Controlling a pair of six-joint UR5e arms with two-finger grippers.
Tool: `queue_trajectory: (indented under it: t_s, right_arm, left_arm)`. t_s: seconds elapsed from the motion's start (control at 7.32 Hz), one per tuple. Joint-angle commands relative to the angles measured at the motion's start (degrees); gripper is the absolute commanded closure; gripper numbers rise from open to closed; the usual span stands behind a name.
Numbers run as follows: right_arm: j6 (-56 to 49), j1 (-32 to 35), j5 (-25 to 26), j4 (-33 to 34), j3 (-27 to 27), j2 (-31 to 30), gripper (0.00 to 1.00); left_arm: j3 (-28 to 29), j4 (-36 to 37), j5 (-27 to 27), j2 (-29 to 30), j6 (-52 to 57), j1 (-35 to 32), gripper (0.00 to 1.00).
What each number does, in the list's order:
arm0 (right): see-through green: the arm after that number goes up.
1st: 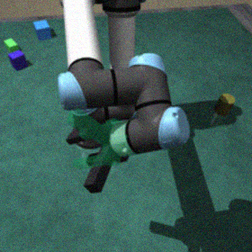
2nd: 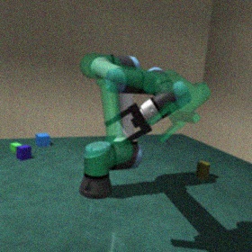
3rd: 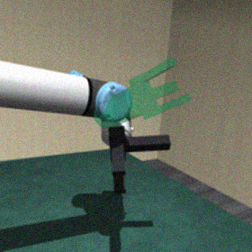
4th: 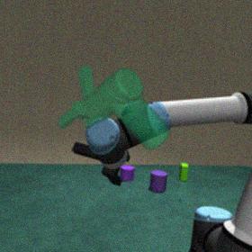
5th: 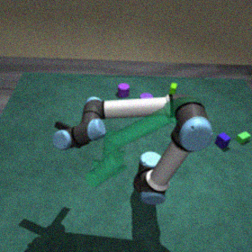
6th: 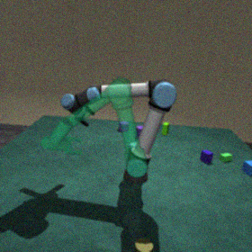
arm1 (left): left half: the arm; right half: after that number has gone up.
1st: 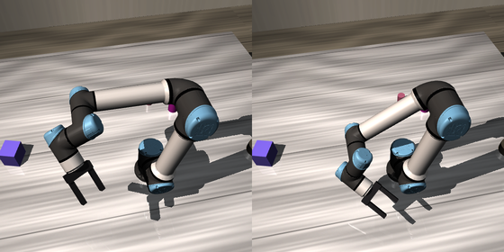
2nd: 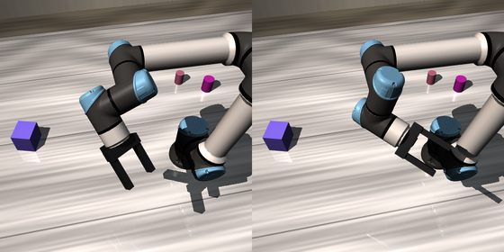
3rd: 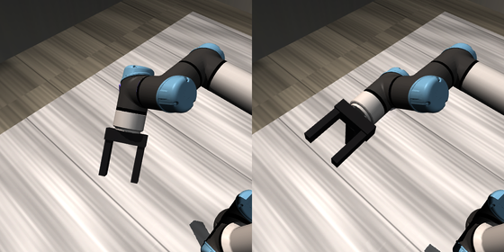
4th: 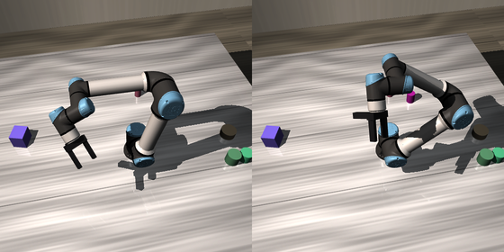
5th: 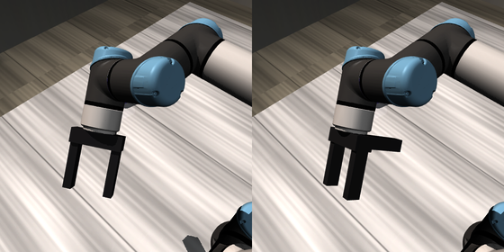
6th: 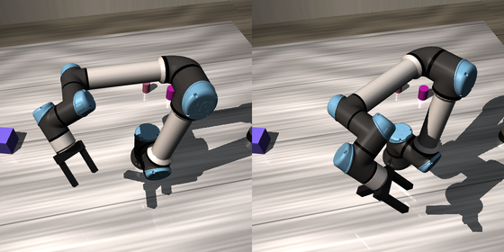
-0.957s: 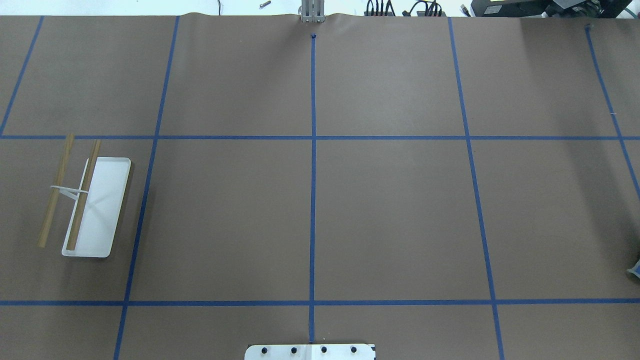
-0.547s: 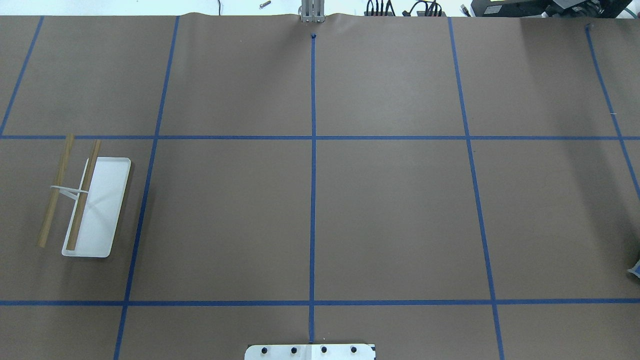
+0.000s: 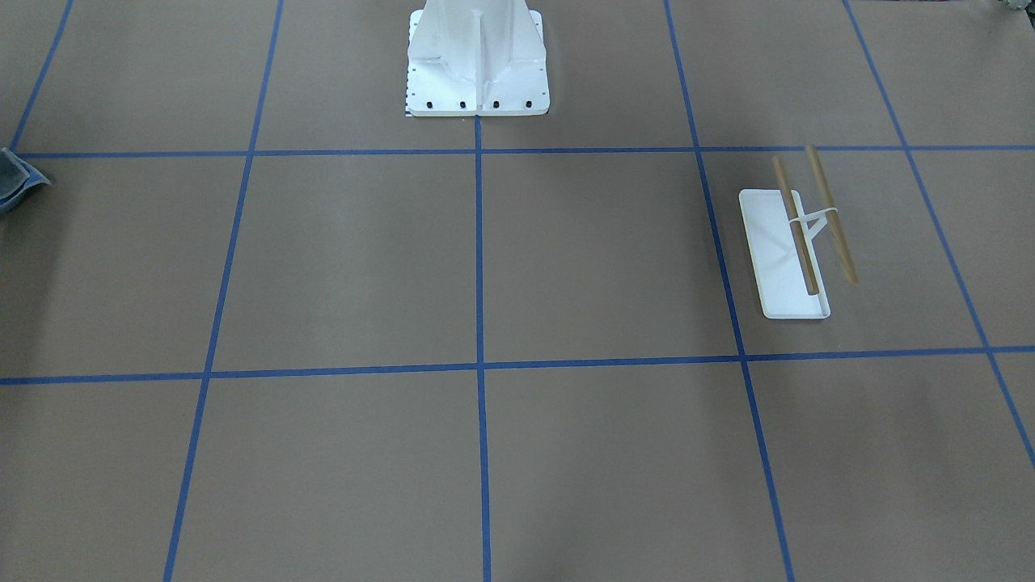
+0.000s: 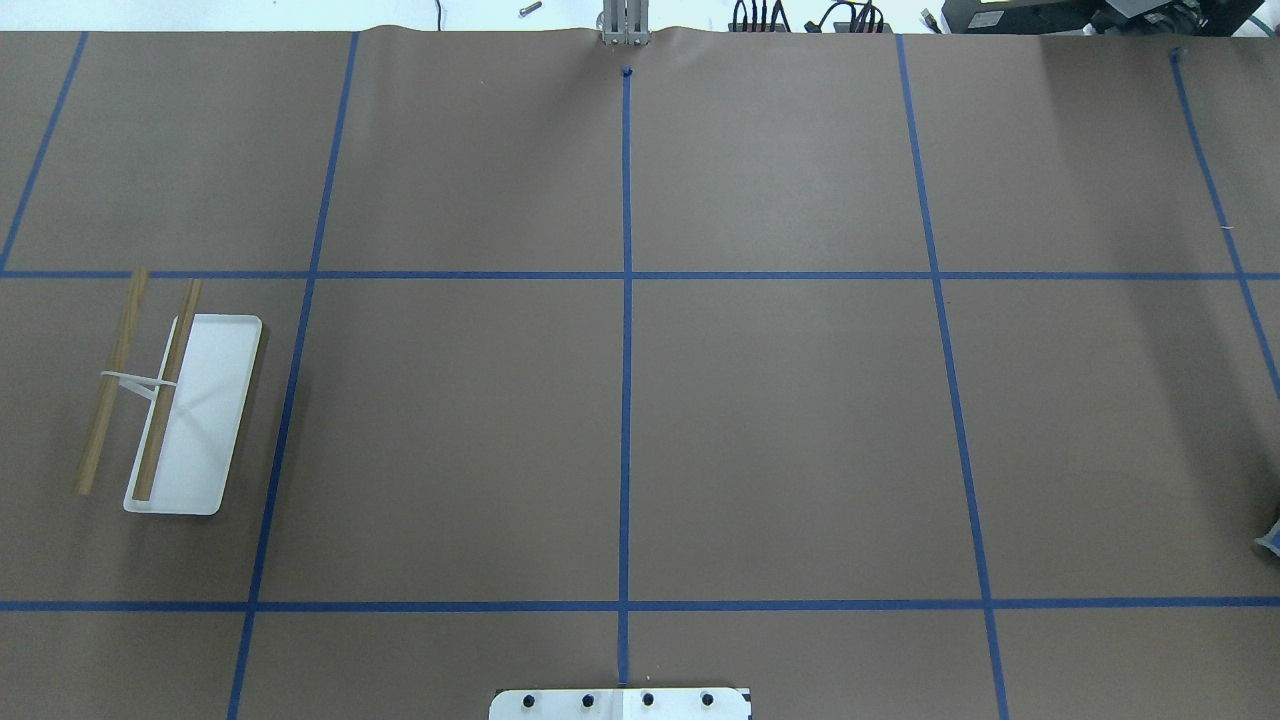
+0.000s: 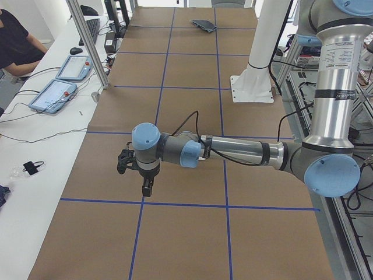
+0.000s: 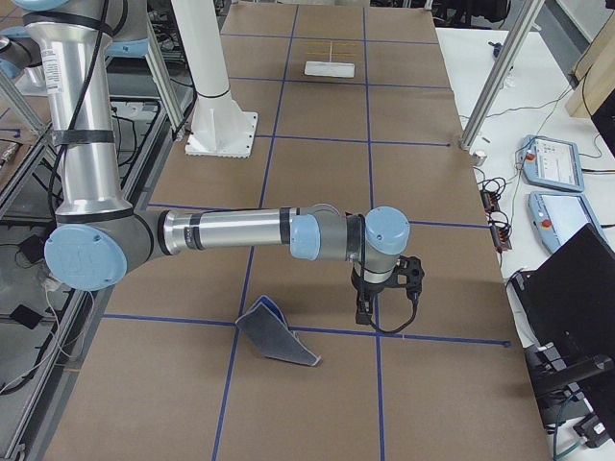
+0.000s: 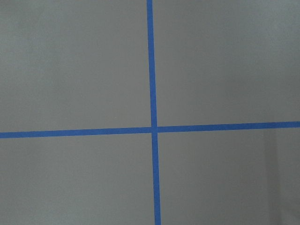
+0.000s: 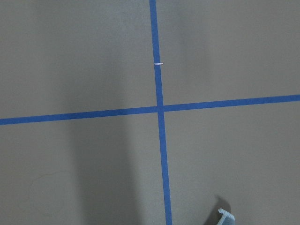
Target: Hang towel on rack
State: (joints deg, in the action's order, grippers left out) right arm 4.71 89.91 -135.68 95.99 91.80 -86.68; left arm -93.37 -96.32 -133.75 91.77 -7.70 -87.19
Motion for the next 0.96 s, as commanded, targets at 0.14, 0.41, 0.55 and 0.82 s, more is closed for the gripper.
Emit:
queue_trajectory:
  t_s: [0.14,0.41,0.55,0.82]
  right_arm:
    - [-0.9,0.0,-0.6,-3.9,-0.1,-2.4,0.0]
    - [-0.9,0.0,-3.1,-4.1,0.0,-3.2,0.0]
    - [-1.1,0.0,-3.7,-4.2,0.6,-3.8,0.0]
    - [-2.7,0.0,-3.1,-12.1,-0.2,-7.3,0.0]
  left_arm:
    - [-0.2,0.0,0.0,-0.4,0.0,-0.1,0.02]
    - [-0.2,-0.1,-0.1,-0.4,0.0,0.0,0.02]
    - [-0.2,-0.1,-0.1,-0.4,0.0,-0.1,0.02]
    - [-0.3,-0.1,-0.1,-0.4,-0.1,0.0,0.02]
